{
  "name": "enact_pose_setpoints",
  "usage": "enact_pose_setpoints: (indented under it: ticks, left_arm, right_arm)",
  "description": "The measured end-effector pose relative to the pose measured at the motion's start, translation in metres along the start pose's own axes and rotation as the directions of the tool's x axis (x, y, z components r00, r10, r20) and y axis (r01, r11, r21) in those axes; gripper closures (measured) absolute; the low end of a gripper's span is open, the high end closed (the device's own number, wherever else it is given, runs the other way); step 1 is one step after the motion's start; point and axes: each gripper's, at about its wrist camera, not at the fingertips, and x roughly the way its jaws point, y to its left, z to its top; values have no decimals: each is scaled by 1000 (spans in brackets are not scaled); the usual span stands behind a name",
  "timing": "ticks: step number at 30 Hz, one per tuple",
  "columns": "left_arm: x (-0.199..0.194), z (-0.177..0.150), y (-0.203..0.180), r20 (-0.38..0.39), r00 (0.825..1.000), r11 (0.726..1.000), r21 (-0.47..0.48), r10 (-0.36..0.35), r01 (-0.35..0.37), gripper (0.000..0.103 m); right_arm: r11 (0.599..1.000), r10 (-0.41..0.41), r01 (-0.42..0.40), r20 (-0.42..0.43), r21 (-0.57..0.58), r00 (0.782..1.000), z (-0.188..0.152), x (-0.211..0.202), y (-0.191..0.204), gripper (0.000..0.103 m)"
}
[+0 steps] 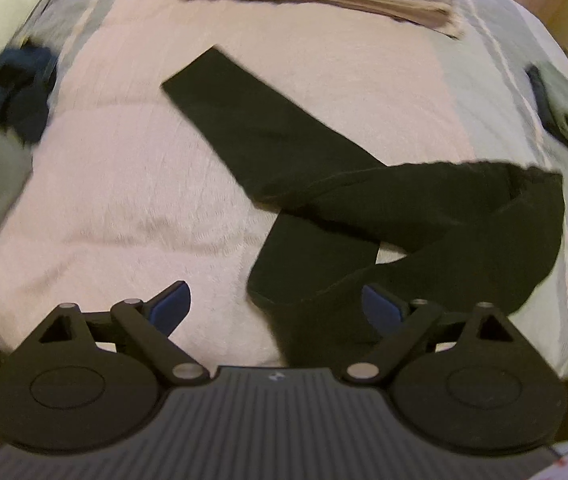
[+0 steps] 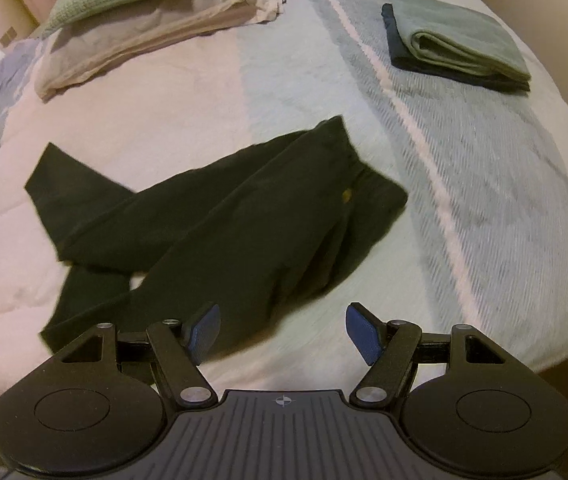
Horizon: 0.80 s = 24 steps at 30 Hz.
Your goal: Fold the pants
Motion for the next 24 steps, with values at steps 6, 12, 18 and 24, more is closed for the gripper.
enact_pose_setpoints:
  ticks: [6, 12, 18, 24]
  left_arm:
    - [31, -12, 14, -38, 996, 991, -106, 82, -86, 17]
    - [79, -3, 38, -34, 995, 982, -163, 91, -96, 20]
    - [141, 20, 49, -30, 1000, 987, -159, 5, -10, 21]
    - [183, 38, 51, -48, 997, 983, -174, -58, 49, 22]
  right_arm:
    - [999, -8, 8, 4, 41, 1000, 48, 48, -49, 36]
    - [993, 13, -19, 53, 120, 999, 117, 101, -73, 36]
    - [995, 12, -9, -29, 104, 1000, 170, 169, -68, 36]
    - [997, 48, -43, -94, 62, 994, 152, 197, -66, 92]
